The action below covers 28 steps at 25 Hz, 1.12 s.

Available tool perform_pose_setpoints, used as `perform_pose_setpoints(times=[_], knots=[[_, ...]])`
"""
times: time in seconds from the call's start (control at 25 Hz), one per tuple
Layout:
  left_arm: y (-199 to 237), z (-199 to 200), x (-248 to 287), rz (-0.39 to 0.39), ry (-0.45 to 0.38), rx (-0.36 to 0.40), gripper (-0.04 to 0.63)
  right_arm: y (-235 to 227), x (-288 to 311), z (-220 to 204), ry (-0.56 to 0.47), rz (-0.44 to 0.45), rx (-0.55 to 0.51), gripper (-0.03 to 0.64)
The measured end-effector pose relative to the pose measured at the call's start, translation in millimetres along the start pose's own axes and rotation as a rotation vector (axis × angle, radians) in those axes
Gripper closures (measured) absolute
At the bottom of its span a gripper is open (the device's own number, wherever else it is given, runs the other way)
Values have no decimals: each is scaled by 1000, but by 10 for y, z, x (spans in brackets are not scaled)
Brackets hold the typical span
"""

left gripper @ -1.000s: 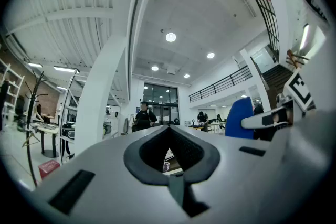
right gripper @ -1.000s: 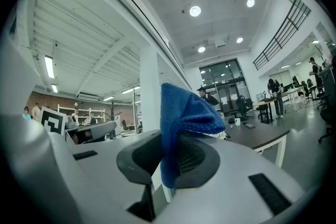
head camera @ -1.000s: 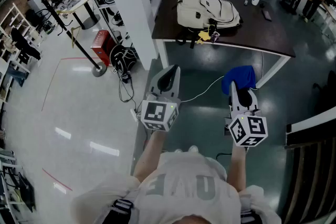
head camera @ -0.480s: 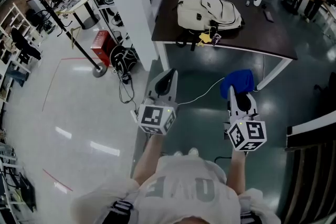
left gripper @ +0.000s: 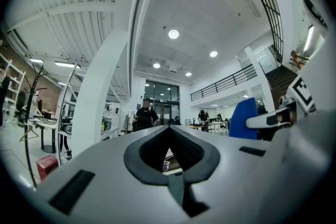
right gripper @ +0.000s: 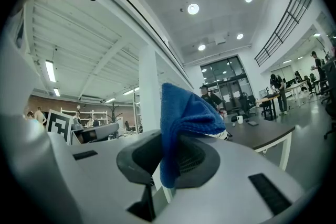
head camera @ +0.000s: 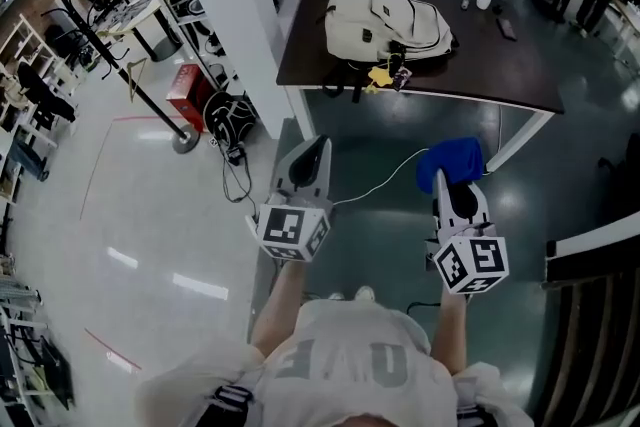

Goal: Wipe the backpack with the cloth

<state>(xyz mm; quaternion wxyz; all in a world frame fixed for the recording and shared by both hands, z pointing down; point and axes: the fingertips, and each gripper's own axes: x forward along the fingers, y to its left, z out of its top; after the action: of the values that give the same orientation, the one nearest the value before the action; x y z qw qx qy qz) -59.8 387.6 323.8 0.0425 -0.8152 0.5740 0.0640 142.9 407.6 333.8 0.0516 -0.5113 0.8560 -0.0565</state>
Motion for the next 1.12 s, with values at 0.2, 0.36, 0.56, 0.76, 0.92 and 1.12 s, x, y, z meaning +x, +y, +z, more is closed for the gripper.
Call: perform_pose_setpoints(times=[0.2, 0.36, 0.56, 0.76, 0.92, 1.12], knots=[[-129, -52, 106, -3, 11, -3, 594, -198, 16, 39, -13, 8, 3, 572], [-171, -102, 189, -1, 18, -4, 594, -307, 93, -4, -10, 12, 23, 572], [-19, -233, 481, 13, 19, -15, 594, -478, 365, -95, 3, 15, 35, 572], [259, -419, 1044, 27, 13, -43, 594, -791, 841, -133, 17, -6, 32, 572], [520, -450, 1648, 17, 1, -52, 594, -1058, 1357, -18, 10, -21, 7, 572], [899, -425, 2445, 2, -10, -46, 594, -1367, 2172, 145, 3, -36, 6, 572]])
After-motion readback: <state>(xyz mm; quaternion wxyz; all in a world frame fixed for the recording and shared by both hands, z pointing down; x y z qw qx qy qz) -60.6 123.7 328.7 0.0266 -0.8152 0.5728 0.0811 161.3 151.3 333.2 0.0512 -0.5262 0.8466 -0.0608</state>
